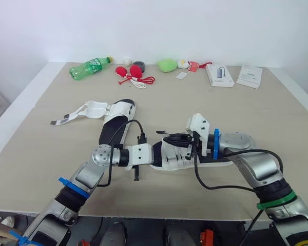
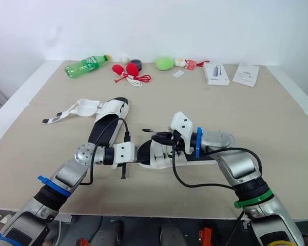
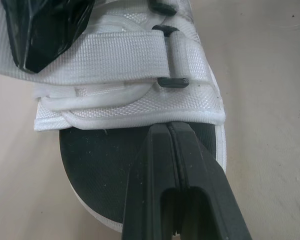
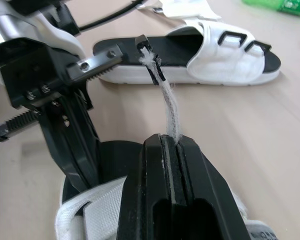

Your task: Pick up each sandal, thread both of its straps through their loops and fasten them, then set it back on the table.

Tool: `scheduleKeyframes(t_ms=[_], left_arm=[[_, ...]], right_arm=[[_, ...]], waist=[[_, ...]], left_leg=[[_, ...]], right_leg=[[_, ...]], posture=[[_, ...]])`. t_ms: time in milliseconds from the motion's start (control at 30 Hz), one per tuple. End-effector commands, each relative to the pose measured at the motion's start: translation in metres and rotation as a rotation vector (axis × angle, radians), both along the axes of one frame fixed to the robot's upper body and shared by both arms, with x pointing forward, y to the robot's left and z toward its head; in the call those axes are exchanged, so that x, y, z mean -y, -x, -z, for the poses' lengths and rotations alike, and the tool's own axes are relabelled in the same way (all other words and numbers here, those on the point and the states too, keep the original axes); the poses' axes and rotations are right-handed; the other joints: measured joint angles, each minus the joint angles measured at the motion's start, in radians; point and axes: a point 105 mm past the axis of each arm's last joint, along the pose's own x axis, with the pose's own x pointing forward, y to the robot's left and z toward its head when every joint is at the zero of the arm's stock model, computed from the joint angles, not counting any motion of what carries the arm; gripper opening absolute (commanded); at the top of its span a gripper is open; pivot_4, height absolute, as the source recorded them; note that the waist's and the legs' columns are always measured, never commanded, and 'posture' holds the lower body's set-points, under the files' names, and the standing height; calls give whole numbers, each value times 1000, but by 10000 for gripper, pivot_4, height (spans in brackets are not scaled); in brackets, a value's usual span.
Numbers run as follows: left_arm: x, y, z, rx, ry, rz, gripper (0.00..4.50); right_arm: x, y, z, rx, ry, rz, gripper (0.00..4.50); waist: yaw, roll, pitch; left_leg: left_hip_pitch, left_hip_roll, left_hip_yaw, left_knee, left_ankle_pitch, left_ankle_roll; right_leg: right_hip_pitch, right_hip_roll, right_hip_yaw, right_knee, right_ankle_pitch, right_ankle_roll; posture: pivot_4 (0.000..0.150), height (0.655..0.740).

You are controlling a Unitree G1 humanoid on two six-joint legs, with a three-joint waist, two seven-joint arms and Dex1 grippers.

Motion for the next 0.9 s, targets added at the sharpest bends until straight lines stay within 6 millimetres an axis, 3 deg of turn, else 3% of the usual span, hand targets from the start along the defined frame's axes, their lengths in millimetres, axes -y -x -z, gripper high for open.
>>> scheduleKeyframes(t_ms=[33,133,233,467,500,667,767,900], left_arm=[[-11,7,39,-117,-122,-28,0],[-11,7,39,-120,-121,-30,0],[-10,8,39,-121,-121,-27,0],[-9,7,38,-120,-122,-22,0],[-9,7,38,-120,-122,-21,0],[-8,7,38,-122,-123,-17,0],[-8,7,38,-121,-122,-14,0],[-7,6,38,-119,-121,-16,0]], right_arm=[[17,-15,-16,102,19,100,283],[23,-19,-15,125,48,132,283],[25,-22,-16,150,62,148,10197],[21,-23,-35,302,79,125,42238],[20,-21,-42,327,67,113,43842],[11,-25,-78,379,-26,109,43842],[2,-26,-86,351,-71,104,35732],[-11,-20,-78,286,-46,29,18524]], waist=[[0,0,0],[0,0,0],[-1,0,0],[-9,0,0],[-10,0,0],[-17,2,1],[-17,2,0],[-17,2,0]], left_leg=[[0,0,0,0,0,0],[0,0,0,0,0,0],[0,0,0,0,0,0],[-1,0,0,0,1,0],[-1,0,0,0,1,0],[-2,0,0,0,0,0],[-1,0,-1,-2,0,0],[-2,-1,-2,-3,0,0]], right_leg=[[0,0,0,0,0,0],[0,0,0,0,0,0],[0,0,0,0,1,1],[-1,0,0,0,1,1],[-1,0,0,0,1,1],[-2,0,0,0,1,2],[-1,1,-1,0,1,3],[-1,0,-1,0,1,3]], posture=[[1500,7400],[1500,7400],[1500,7400],[1500,7400],[1500,7400],[1500,7400],[1500,7400],[1500,7400]])
